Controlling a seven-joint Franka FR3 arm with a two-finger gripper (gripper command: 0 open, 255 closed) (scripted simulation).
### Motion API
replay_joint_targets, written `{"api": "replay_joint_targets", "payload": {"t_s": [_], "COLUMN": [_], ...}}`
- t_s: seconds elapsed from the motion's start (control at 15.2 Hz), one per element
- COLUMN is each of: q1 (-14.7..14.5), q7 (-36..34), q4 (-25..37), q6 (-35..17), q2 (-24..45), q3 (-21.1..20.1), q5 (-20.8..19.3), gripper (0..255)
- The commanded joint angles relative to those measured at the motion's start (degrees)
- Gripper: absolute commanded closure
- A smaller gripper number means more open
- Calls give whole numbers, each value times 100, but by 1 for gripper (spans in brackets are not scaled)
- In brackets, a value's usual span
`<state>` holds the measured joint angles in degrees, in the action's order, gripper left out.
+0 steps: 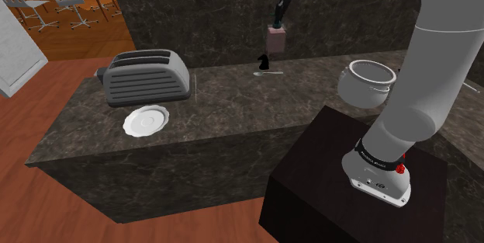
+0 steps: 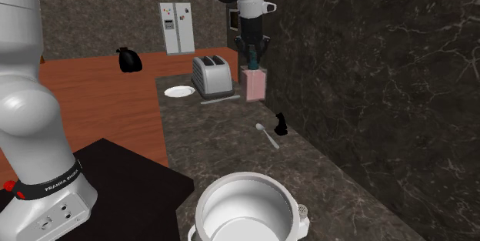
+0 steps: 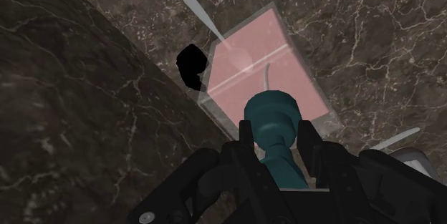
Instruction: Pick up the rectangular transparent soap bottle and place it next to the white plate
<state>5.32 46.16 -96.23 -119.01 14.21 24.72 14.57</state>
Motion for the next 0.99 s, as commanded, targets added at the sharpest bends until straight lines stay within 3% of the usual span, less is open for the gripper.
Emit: {"api": "replay_joint_targets", "payload": {"t_s": [0.0, 0.53, 0.92], "q1": [4, 25, -574], "q7": [-28, -126, -990], "q4": [129, 636, 9], "q6": [142, 684, 394], "q2": [-15, -62, -561], "q3": [8, 34, -208], "q5": [-22, -89, -489], "gripper": [255, 255, 255]}}
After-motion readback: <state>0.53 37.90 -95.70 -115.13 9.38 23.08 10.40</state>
